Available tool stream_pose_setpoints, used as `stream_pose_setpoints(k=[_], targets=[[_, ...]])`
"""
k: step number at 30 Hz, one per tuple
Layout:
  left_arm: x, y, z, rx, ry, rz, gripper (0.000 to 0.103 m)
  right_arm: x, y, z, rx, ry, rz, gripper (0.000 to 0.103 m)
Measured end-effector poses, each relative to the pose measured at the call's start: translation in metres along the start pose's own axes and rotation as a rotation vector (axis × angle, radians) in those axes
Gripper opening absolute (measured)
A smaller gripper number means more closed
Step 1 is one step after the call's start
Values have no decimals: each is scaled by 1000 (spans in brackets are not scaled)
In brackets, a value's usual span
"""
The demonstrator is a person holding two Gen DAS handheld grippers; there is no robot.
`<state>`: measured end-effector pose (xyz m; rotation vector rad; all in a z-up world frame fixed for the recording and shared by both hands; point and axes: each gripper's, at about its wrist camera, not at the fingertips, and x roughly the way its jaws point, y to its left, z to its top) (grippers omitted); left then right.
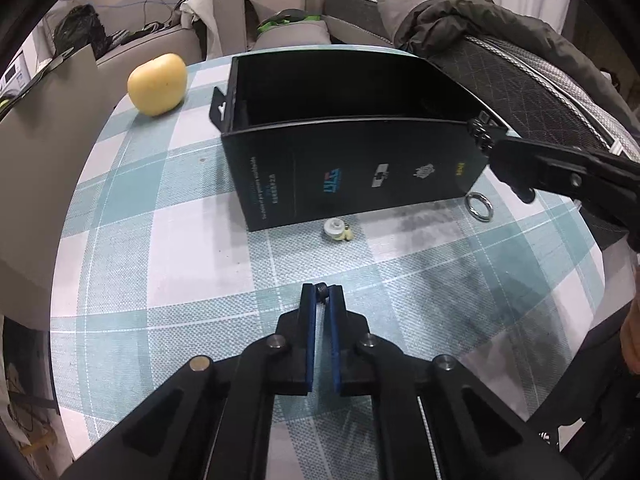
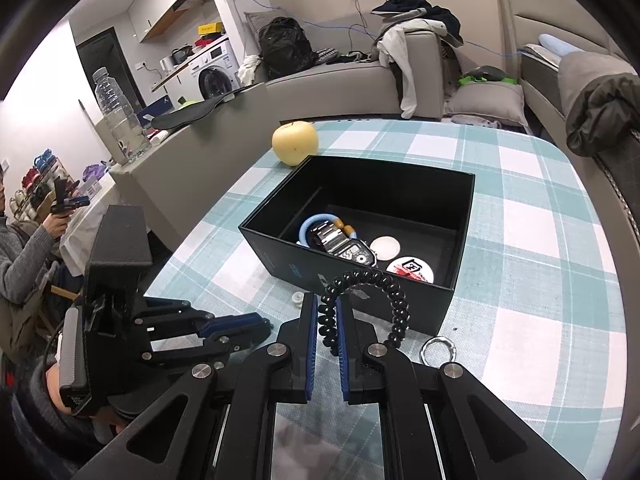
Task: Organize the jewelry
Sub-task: 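Close the right tool on the bead bracelet while the left tool grasps the small dark piece, then carry the bead bracelet and dark piece over the box with both tools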
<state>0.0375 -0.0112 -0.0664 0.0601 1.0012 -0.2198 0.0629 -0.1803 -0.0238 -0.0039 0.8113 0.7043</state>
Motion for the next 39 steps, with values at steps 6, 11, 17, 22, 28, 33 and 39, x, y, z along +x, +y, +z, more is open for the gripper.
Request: stream_pose_setpoints(k=[6, 11, 17, 22, 28, 33, 39], targets=[[-8, -1, 1, -6, -28, -12, 2, -2, -1, 0, 3, -7, -2, 8], [-20, -3, 4, -2, -79, -23, 2, -4, -2, 1, 8, -15, -5, 8], [-32, -5, 5, 1, -127, -37, 2, -5, 0, 2, 2, -22, 1, 8], [-31, -2, 9, -11, -139, -45, 2, -2, -2, 3, 12, -15, 0, 8], [-37, 0, 12, -36, -166, -41, 2, -3, -5, 3, 19, -22, -1, 8], [-44, 2, 14, -54, -196, -32, 2, -9, -8, 4, 34, -41, -6, 8], [-51, 4, 18, -70, -235, -19, 2, -20, -10, 6, 46, -87, -13, 8]])
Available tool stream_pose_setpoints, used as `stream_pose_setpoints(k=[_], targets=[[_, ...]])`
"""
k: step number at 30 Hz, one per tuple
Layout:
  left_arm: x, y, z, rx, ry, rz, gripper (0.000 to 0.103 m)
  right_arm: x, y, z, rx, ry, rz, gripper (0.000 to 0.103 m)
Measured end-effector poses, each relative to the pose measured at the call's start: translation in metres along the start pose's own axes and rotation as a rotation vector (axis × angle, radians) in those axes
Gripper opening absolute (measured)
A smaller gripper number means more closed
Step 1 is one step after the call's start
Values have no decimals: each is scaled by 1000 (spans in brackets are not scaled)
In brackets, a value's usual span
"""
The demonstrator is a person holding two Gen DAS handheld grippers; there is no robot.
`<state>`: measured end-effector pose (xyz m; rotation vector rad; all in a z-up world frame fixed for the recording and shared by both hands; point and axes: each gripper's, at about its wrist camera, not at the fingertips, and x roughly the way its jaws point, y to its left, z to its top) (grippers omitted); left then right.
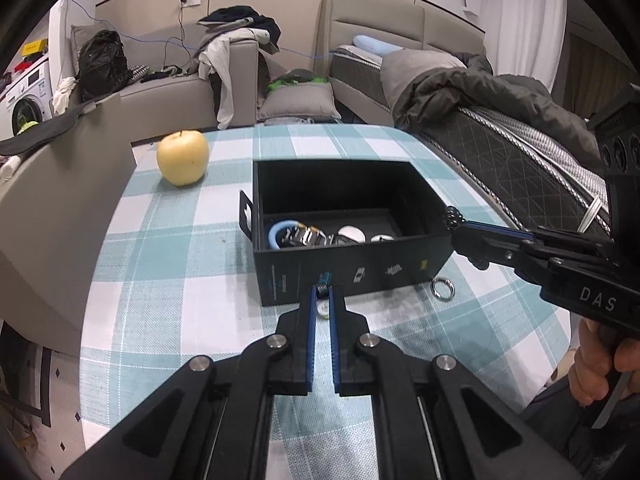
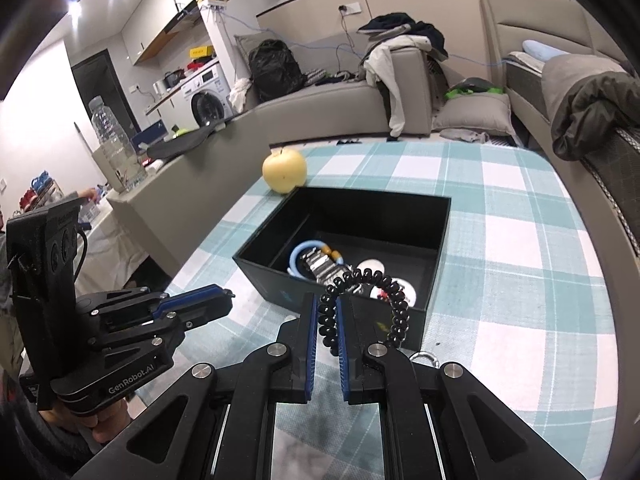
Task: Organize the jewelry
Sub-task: 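Carry the bead bracelet and dark piece over the box with both tools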
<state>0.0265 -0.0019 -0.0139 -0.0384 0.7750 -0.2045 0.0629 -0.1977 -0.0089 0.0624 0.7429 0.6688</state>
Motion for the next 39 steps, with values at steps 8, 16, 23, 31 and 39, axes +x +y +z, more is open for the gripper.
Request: stream_pose_setpoints(k=[8, 16, 23, 31, 39], targets=[[-6, 8, 7, -34, -42, 27, 2, -12, 0, 6, 10, -58, 8, 8], [-11, 10, 15, -53, -77, 39, 2, -7, 2, 9, 6, -57, 15, 8], [-11, 11, 20, -59, -96, 43, 2, -4, 6, 14, 1, -63, 30, 8], [-9, 15, 26, -74, -104, 40, 2, -1, 4, 17, 13, -62, 39, 8], [-3, 12, 39, -85, -117, 13, 2, 2, 3, 40, -16, -43, 92, 8]])
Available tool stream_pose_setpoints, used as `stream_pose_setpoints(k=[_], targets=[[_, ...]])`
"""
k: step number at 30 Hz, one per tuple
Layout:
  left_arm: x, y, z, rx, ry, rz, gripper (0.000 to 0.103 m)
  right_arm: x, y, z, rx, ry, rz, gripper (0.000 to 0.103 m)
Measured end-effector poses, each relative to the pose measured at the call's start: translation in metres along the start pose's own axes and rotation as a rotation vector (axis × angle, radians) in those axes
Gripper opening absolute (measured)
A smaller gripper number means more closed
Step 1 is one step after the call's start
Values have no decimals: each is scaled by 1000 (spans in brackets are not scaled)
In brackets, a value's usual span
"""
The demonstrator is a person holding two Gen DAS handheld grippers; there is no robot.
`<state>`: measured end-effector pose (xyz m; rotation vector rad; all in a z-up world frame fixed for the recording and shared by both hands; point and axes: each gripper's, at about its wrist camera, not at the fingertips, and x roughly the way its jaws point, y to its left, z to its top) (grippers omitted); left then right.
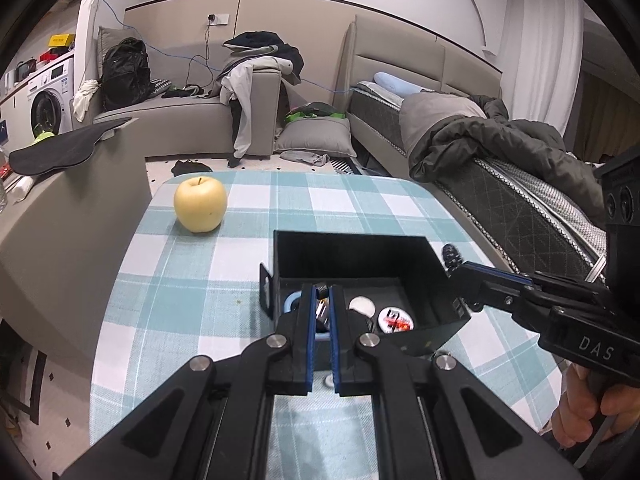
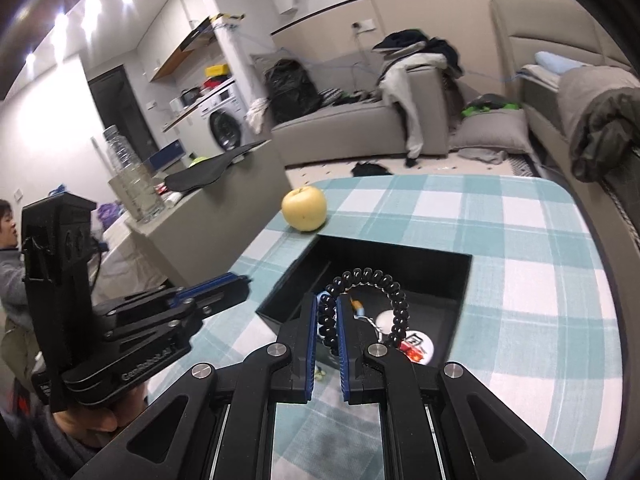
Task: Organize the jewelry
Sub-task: 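Carry the bead bracelet and dark piece over the box with both tools, then open both tools to drop the bracelet and dark piece into the box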
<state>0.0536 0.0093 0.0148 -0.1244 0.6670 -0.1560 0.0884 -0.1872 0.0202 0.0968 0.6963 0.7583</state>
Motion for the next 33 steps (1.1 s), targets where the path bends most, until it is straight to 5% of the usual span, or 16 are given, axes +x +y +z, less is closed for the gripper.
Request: stream_pose_setpoints(k=[33], targets=[[42, -17, -2, 8, 60, 8, 2, 44, -38, -11, 72, 131, -16, 9]])
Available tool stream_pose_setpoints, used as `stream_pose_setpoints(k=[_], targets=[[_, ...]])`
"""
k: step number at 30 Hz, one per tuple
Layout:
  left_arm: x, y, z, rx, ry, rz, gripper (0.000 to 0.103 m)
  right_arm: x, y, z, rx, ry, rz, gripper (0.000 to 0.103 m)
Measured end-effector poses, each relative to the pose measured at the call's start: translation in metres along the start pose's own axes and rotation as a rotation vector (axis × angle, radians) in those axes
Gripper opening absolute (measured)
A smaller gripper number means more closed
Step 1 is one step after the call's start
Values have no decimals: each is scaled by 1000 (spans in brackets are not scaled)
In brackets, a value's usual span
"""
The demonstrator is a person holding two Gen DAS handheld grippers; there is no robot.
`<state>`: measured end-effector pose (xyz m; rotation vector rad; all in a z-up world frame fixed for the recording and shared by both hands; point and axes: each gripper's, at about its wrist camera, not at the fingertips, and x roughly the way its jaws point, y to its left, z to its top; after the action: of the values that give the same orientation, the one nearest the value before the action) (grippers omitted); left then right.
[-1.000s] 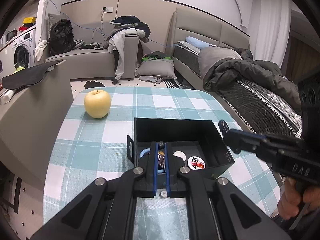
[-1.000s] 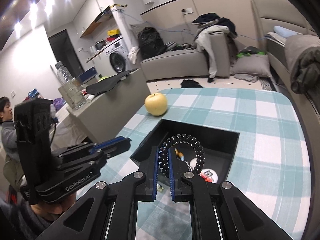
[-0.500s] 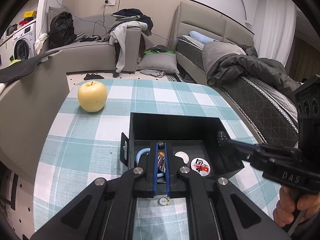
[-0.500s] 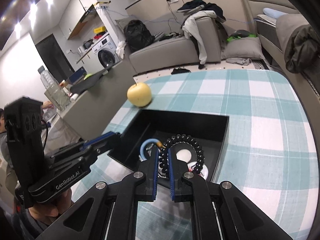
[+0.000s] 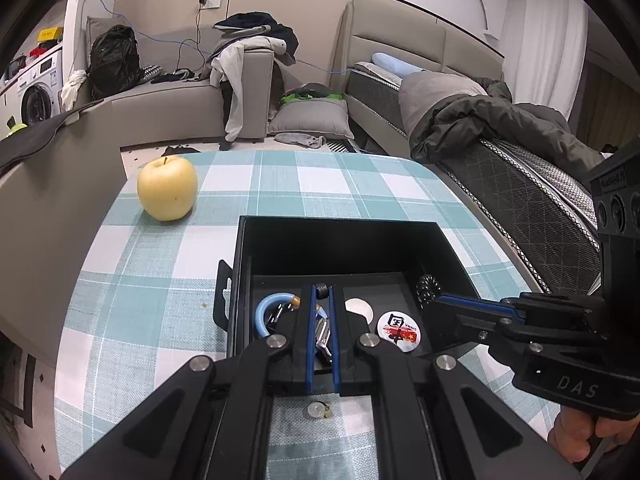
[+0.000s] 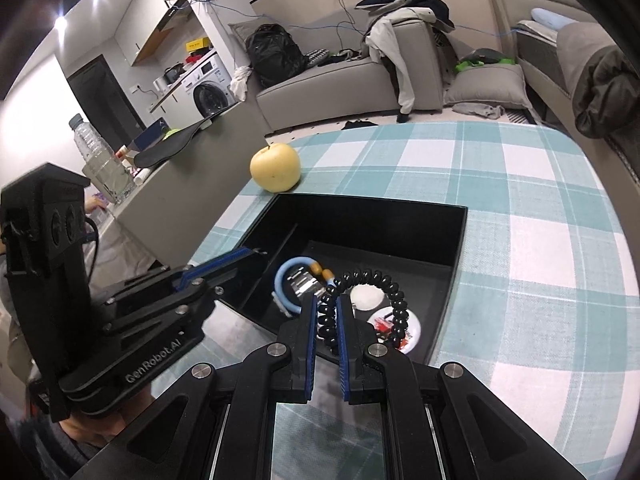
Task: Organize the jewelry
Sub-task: 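Open both tools to drop the bracelet and dark piece into the box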
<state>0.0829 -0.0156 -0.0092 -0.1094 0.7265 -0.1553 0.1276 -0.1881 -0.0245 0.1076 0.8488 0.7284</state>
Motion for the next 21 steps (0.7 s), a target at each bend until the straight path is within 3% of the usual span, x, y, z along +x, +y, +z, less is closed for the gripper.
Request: stream_pose_setpoints(k=[21], targets=[[8, 2, -5, -2, 38, 21, 2, 6, -3, -3, 13, 16, -46, 10]])
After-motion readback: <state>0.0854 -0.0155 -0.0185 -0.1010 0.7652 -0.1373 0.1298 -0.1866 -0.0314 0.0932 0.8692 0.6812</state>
